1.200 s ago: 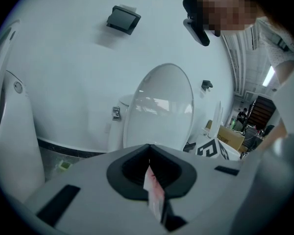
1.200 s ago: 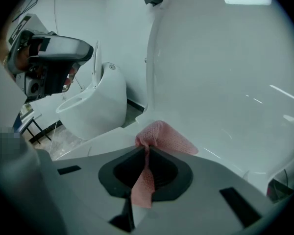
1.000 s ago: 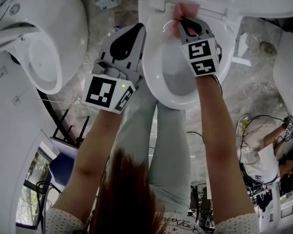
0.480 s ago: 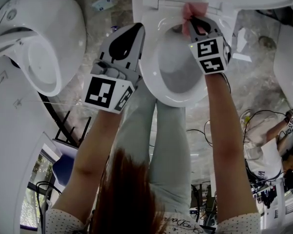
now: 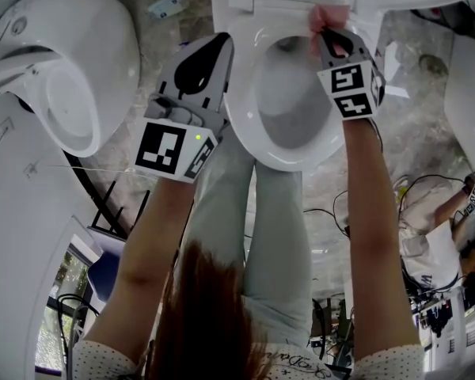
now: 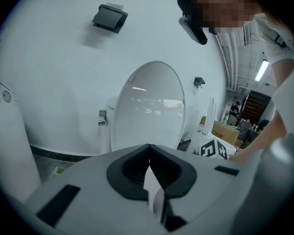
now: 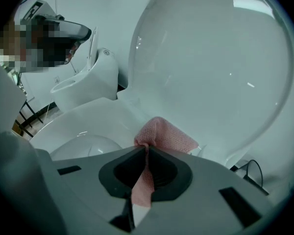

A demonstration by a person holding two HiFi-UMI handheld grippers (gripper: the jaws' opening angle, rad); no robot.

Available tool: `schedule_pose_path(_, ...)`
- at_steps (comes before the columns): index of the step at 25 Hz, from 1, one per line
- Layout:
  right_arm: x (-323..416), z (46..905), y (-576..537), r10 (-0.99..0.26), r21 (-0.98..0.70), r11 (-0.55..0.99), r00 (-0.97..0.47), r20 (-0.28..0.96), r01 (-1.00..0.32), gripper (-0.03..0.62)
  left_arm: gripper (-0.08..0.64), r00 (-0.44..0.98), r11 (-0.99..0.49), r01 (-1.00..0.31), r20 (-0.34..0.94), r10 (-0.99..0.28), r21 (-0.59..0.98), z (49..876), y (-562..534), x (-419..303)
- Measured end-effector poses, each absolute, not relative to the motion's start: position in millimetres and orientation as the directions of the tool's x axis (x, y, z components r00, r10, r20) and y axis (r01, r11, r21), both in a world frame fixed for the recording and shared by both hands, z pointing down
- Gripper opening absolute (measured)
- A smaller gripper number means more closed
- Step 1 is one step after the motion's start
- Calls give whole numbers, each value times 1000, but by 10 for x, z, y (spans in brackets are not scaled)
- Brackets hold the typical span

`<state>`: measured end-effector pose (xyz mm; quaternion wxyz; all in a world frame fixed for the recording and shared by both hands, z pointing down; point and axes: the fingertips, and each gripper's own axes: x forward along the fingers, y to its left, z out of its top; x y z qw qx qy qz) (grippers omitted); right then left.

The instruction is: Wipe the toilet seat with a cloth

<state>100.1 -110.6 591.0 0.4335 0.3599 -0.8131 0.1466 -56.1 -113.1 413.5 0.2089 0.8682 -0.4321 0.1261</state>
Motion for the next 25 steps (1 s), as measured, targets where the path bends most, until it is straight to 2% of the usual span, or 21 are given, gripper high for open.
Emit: schedule_pose_path(25,1559,5908,-945,-460,105,647,-277,844,-755,37,5,588,-535,-808,409,-698,249,4109,-942,-465)
